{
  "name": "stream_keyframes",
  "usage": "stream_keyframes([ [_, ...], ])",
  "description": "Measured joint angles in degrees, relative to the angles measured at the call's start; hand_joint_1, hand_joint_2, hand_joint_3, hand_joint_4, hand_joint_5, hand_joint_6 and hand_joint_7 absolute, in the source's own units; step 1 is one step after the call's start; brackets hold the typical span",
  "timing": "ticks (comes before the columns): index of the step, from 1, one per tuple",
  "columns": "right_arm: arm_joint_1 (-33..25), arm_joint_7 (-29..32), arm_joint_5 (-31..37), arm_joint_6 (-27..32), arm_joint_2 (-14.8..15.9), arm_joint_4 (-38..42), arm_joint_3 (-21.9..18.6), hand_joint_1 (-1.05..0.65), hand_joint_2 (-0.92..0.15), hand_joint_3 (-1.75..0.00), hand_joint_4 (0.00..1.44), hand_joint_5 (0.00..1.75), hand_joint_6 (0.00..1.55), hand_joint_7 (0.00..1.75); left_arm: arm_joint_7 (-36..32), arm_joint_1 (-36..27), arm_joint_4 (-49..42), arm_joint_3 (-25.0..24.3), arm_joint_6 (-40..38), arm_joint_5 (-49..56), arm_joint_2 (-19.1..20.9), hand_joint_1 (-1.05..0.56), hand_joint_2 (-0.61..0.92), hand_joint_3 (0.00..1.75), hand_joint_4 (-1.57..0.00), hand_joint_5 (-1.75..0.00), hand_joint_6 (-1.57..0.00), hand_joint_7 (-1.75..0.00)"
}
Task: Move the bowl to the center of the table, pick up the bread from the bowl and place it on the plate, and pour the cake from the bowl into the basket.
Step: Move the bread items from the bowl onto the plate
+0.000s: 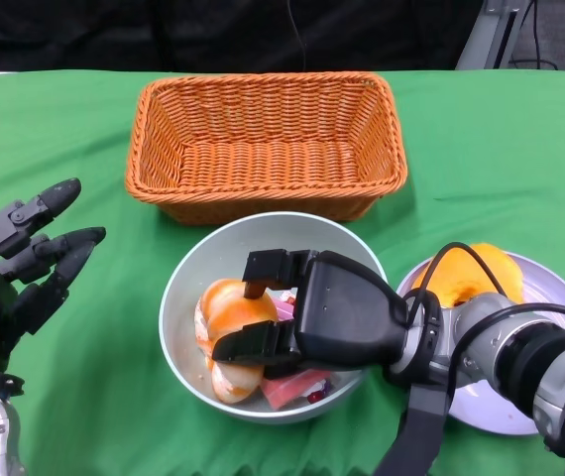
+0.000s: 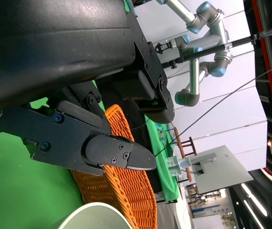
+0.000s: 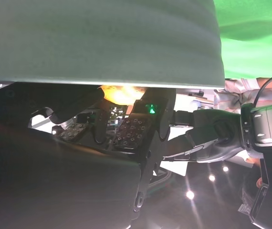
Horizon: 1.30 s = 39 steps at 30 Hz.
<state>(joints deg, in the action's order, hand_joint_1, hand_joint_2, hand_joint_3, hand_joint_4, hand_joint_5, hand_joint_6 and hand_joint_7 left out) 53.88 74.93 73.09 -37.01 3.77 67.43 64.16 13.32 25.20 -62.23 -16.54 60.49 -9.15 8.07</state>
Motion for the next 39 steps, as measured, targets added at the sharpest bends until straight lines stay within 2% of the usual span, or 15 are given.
stream_keyframes([
  [11, -0.3, 1.9, -0.8, 2.8, -0.5, 0.4, -0.5, -0.33, -0.75, 0.00, 0.78, 1.27, 1.27, 0.01, 0.7, 0.0, 0.0, 0.0, -0.3, -0.9, 0.0, -0.48, 0.92, 0.18, -1.12, -0.14, -0.90, -0.02],
  [15, -0.6, 2.6, -2.1, 2.0, -0.4, 0.4, -1.7, -0.35, -0.76, 0.00, 0.82, 1.23, 1.28, 0.01, 0.6, 0.0, 0.0, 0.0, -0.3, -1.0, 0.0, -0.48, 0.92, 0.18, -1.12, -0.14, -0.90, -0.02],
  [21, -0.6, 3.5, -3.4, 0.8, -0.4, -0.2, -3.3, -0.32, -0.77, 0.00, 0.83, 1.25, 1.30, 0.02, 0.6, 0.0, -0.1, 0.1, -0.3, -0.9, 0.0, -0.49, 0.92, 0.18, -1.13, -0.14, -0.91, -0.01],
  [25, -0.6, 3.5, -4.4, 0.5, 0.4, -1.1, -4.5, -0.28, -0.77, 0.00, 0.87, 1.15, 1.31, 0.02, 0.7, 0.0, -0.2, 0.1, -0.6, -1.0, 0.0, -0.49, 0.92, 0.18, -1.12, -0.13, -0.90, -0.01],
  [29, -0.8, 3.6, -4.7, 0.5, 1.5, -2.7, -5.5, -0.22, -0.78, 0.00, 0.80, 1.29, 1.32, 0.04, 0.7, 0.2, -0.5, 0.1, -0.8, -0.9, 0.0, -0.48, 0.92, 0.19, -1.13, -0.13, -0.91, -0.01],
  [31, -1.0, 3.6, -5.0, -0.2, 1.9, -3.4, -6.3, -0.22, -0.78, 0.00, 0.77, 1.30, 1.31, 0.05, 0.6, 0.4, -0.8, 0.1, -0.8, -0.8, 0.1, -0.48, 0.92, 0.19, -1.13, -0.13, -0.91, -0.01],
  [35, -2.2, 3.6, -6.5, -2.5, 3.4, -5.6, -7.7, -0.24, -0.75, 0.00, 0.76, 1.28, 1.30, 0.04, 0.7, 0.7, -1.0, 0.0, -0.8, -0.9, 0.1, -0.48, 0.92, 0.19, -1.13, -0.12, -0.91, -0.01],
  [39, -3.7, 3.8, -7.5, -4.3, 5.0, -8.5, -10.0, -0.25, -0.71, 0.00, 0.85, 1.10, 1.31, 0.03, 1.3, 0.9, -1.3, 0.0, -0.9, -1.1, 0.2, -0.48, 0.92, 0.19, -1.14, -0.12, -0.92, -0.01],
])
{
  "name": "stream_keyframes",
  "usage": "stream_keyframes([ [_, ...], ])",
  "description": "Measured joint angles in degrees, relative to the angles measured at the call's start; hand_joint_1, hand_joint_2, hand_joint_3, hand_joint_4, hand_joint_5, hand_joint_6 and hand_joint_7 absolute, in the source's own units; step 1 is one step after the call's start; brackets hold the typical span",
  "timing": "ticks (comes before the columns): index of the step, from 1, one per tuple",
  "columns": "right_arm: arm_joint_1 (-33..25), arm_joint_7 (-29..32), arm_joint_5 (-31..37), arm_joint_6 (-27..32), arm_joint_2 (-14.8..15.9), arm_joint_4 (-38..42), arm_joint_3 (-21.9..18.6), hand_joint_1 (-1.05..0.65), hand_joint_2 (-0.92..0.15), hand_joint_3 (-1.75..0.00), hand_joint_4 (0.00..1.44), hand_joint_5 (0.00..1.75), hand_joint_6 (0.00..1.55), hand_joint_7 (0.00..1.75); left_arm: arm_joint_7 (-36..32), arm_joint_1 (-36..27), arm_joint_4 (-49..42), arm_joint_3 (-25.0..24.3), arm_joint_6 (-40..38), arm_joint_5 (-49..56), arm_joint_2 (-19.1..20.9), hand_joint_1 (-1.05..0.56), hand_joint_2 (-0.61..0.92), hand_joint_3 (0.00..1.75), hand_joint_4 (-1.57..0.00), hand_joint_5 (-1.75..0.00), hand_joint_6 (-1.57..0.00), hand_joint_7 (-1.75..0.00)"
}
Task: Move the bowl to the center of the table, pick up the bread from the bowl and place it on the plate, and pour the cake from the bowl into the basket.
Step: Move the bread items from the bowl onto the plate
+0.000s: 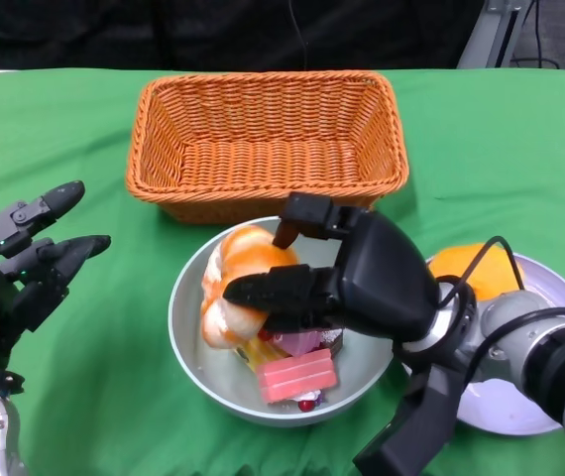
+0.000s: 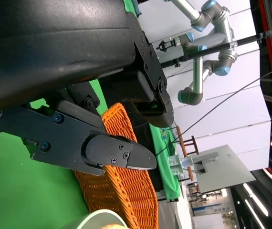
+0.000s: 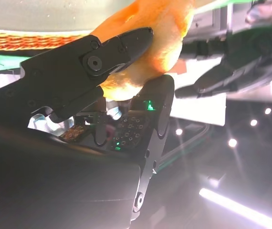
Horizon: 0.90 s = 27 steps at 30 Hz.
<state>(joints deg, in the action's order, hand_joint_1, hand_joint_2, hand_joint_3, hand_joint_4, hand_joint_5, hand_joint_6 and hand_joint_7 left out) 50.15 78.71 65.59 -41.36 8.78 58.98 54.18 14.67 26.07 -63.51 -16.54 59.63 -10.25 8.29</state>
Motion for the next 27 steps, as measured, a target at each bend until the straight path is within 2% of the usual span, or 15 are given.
stream_keyframes([
  [5, -1.8, -1.0, -1.8, -2.2, 2.3, -4.7, -3.2, -0.23, -0.73, -0.01, 0.87, 1.08, 1.33, 0.04, 0.3, 0.1, -0.5, 0.0, -0.2, 0.0, 0.1, -0.48, 0.92, 0.19, -1.14, -0.12, -0.91, -0.01],
  [8, -3.3, -2.1, -2.3, -2.9, 3.8, -7.6, -4.7, -0.23, -0.74, -0.01, 0.84, 1.16, 1.33, 0.05, 0.3, 0.1, -0.6, 0.0, -0.2, 0.0, 0.1, -0.48, 0.92, 0.19, -1.14, -0.12, -0.91, -0.01],
  [12, -5.6, -3.7, -3.8, -3.3, 5.4, -11.2, -7.7, -0.24, -0.75, -0.01, 0.88, 1.08, 1.32, 0.04, 0.4, 0.2, -0.6, 0.0, -0.4, 0.0, 0.2, -0.48, 0.92, 0.19, -1.14, -0.11, -0.91, 0.00],
  [16, -8.3, -5.1, -5.9, -3.9, 7.1, -15.0, -11.0, -0.25, -0.79, -0.02, 0.87, 1.06, 1.30, 0.04, 0.8, 0.2, -0.6, -0.1, -0.5, 0.0, 0.2, -0.48, 0.92, 0.19, -1.14, -0.11, -0.91, 0.00],
  [18, -9.9, -8.1, -8.3, -5.1, 8.3, -17.5, -13.3, -0.26, -0.80, -0.01, 0.81, 1.10, 1.29, 0.05, 1.1, 0.3, -0.7, 0.0, -0.5, 0.0, 0.2, -0.48, 0.92, 0.18, -1.14, -0.11, -0.91, 0.00],
  [23, -14.1, -14.8, -11.7, -6.8, 10.6, -23.2, -18.4, -0.24, -0.80, -0.01, 0.80, 1.13, 1.29, 0.06, 1.6, 0.3, -0.8, -0.3, -0.6, -0.2, 0.3, -0.49, 0.92, 0.19, -1.14, -0.10, -0.91, 0.00],
  [24, -15.2, -15.9, -12.3, -6.8, 10.9, -24.4, -19.6, -0.19, -0.81, -0.01, 0.81, 1.20, 1.30, 0.09, 1.8, 0.4, -0.8, -0.2, -0.6, -0.1, 0.2, -0.49, 0.92, 0.19, -1.14, -0.10, -0.91, 0.00],
  [27, -21.1, -19.3, -16.5, -6.5, 12.1, -29.9, -24.9, -0.13, -0.80, 0.00, 0.80, 1.27, 1.28, 0.14, 1.9, 0.6, -1.2, -0.3, -0.7, -0.1, 0.5, -0.48, 0.92, 0.19, -1.14, -0.10, -0.91, 0.00],
])
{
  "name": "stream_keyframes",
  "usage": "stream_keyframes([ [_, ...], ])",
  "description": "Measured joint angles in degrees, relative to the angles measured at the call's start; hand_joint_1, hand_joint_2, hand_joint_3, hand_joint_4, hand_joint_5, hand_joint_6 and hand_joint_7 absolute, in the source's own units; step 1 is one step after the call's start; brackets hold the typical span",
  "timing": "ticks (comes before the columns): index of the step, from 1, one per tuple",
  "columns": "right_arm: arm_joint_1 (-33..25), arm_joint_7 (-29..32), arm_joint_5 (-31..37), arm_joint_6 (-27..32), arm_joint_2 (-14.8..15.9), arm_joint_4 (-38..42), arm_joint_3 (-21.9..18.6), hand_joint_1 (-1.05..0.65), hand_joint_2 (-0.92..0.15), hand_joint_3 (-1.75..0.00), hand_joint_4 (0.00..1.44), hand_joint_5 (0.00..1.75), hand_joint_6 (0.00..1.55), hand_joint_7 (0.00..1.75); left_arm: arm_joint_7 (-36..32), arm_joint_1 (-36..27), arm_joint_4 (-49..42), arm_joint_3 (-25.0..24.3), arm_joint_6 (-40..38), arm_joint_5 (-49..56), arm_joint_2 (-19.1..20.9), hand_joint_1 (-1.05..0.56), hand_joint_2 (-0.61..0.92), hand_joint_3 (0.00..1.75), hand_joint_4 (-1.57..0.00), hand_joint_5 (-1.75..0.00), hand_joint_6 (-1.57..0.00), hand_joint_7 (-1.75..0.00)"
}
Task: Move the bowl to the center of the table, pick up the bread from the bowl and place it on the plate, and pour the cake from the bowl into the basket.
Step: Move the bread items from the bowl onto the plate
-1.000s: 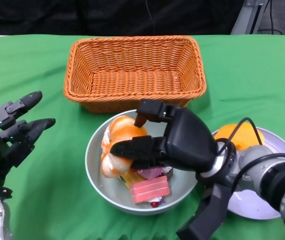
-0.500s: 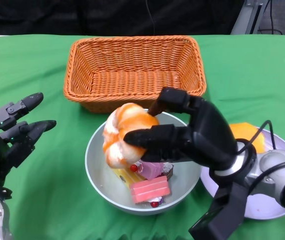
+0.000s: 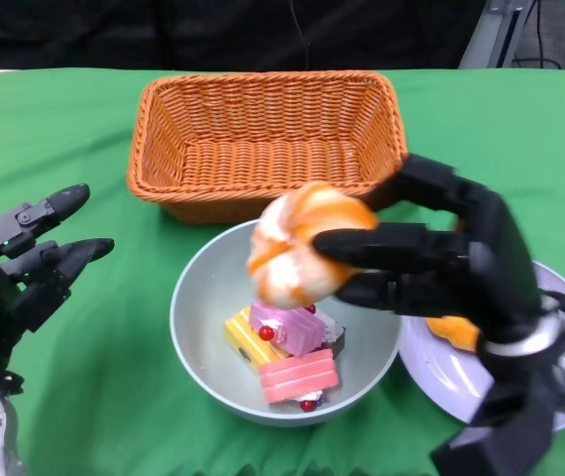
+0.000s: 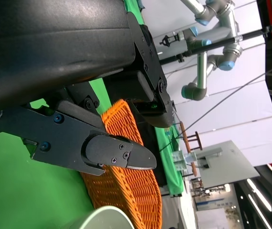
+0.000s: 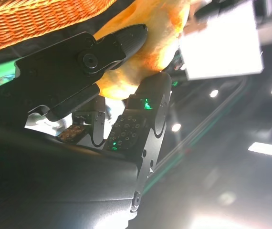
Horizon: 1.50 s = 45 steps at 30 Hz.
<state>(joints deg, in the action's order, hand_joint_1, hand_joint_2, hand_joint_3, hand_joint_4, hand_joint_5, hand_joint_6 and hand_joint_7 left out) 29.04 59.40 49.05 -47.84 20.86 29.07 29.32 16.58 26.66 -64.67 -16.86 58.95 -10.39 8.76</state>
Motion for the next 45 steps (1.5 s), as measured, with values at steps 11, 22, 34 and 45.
stream_keyframes([
  [11, -8.7, -9.9, -5.3, 0.9, -0.6, -7.1, -9.5, -0.11, -0.79, 0.00, 0.81, 1.25, 0.87, 0.95, 1.2, 0.1, -0.2, -0.8, -0.3, -0.8, 0.3, -0.48, 0.92, 0.18, -1.15, -0.09, -0.92, 0.00],
  [22, -22.2, -22.1, -25.7, 3.6, -4.0, -15.6, -18.0, 0.04, -0.86, -0.07, 0.68, 1.58, 0.74, 1.16, 1.5, 0.1, -0.5, -0.8, -0.8, -0.4, 0.7, -0.48, 0.92, 0.19, -1.14, -0.08, -0.90, 0.00],
  [34, -26.3, -36.3, -33.5, 9.8, -8.5, -21.0, -24.8, 0.11, -0.87, -0.13, 0.63, 1.71, 0.68, 1.17, 3.3, 0.2, -0.6, -1.1, -1.1, -0.9, 0.5, -0.48, 0.92, 0.18, -1.15, -0.07, -0.91, 0.00],
  [45, -29.3, -47.0, -42.6, 15.8, -11.0, -24.6, -29.6, 0.15, -0.69, -0.55, 0.59, 1.63, 0.64, 1.25, 3.3, 0.2, -0.8, -0.8, -1.1, -0.4, 0.6, -0.49, 0.92, 0.19, -1.15, -0.06, -0.90, 0.00],
])
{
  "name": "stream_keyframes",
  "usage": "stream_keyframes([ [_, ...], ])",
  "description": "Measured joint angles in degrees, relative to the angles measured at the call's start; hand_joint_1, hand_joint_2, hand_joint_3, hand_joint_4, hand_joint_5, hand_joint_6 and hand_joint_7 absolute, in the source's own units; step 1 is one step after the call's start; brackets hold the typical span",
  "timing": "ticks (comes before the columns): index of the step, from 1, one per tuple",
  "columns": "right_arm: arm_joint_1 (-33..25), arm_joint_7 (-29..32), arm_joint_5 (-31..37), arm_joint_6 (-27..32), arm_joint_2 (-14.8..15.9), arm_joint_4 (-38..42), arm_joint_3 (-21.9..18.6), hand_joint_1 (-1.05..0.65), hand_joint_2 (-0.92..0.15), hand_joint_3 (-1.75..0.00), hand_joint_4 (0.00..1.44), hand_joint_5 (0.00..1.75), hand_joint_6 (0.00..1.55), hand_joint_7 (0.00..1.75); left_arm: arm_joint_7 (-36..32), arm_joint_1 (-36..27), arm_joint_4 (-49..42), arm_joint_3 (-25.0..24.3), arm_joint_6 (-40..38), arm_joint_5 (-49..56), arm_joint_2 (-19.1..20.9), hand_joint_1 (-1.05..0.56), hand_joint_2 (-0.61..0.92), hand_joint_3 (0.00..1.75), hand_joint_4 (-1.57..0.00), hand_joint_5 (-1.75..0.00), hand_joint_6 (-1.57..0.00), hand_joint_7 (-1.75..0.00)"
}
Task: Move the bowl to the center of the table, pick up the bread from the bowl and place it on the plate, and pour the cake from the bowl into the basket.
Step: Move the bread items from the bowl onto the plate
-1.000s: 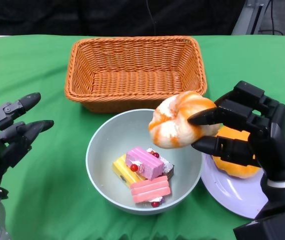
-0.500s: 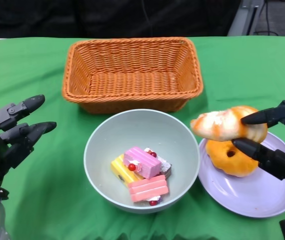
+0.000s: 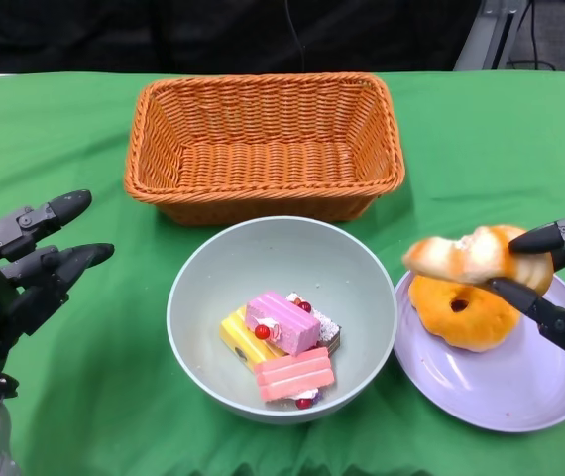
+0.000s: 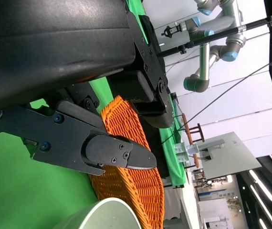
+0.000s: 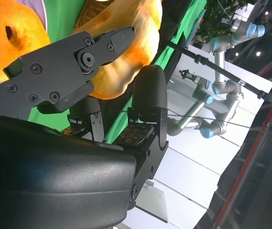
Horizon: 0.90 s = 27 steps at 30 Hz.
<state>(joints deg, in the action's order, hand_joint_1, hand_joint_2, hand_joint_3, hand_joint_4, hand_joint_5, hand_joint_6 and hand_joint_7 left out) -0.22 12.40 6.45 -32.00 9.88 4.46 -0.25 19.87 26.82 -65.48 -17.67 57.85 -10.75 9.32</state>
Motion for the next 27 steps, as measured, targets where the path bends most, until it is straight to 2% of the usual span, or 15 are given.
stream_keyframes([
  [4, 0.0, -1.0, 0.0, 0.0, -0.6, 0.0, -1.0, 0.15, -0.65, -0.64, 0.58, 1.65, 0.63, 1.26, 0.2, 0.0, -0.2, 0.0, 0.0, -0.1, 0.0, -0.48, 0.92, 0.18, -1.14, -0.06, -0.90, 0.00],
  [8, 0.0, -1.9, 0.1, 0.1, -1.6, -0.1, -1.4, 0.14, -0.63, -0.65, 0.57, 1.64, 0.63, 1.27, 0.3, 0.0, -0.3, 0.0, 0.0, 0.0, 0.0, -0.48, 0.92, 0.18, -1.15, -0.06, -0.90, 0.00],
  [23, -0.1, -4.4, -1.0, 1.4, -4.2, -0.3, -3.0, 0.10, -0.65, -0.68, 0.54, 1.63, 0.59, 1.28, 0.7, 0.0, -0.6, 0.0, 0.0, -0.1, 0.0, -0.48, 0.92, 0.18, -1.15, -0.05, -0.90, 0.00],
  [26, -0.5, -6.9, -5.2, 6.8, -4.6, -3.3, -3.0, 0.07, -0.68, -0.64, 0.53, 1.67, 0.57, 1.29, 1.1, 0.0, -0.8, 0.0, 0.0, -0.2, 0.0, -0.48, 0.92, 0.18, -1.15, -0.05, -0.90, 0.00],
  [27, -0.8, -7.7, -6.6, 9.5, -4.7, -4.9, -3.1, 0.06, -0.74, -0.57, 0.53, 1.70, 0.55, 1.30, 1.3, 0.0, -0.8, 0.0, 0.0, -0.2, -0.1, -0.49, 0.92, 0.18, -1.15, -0.05, -0.91, 0.00],
])
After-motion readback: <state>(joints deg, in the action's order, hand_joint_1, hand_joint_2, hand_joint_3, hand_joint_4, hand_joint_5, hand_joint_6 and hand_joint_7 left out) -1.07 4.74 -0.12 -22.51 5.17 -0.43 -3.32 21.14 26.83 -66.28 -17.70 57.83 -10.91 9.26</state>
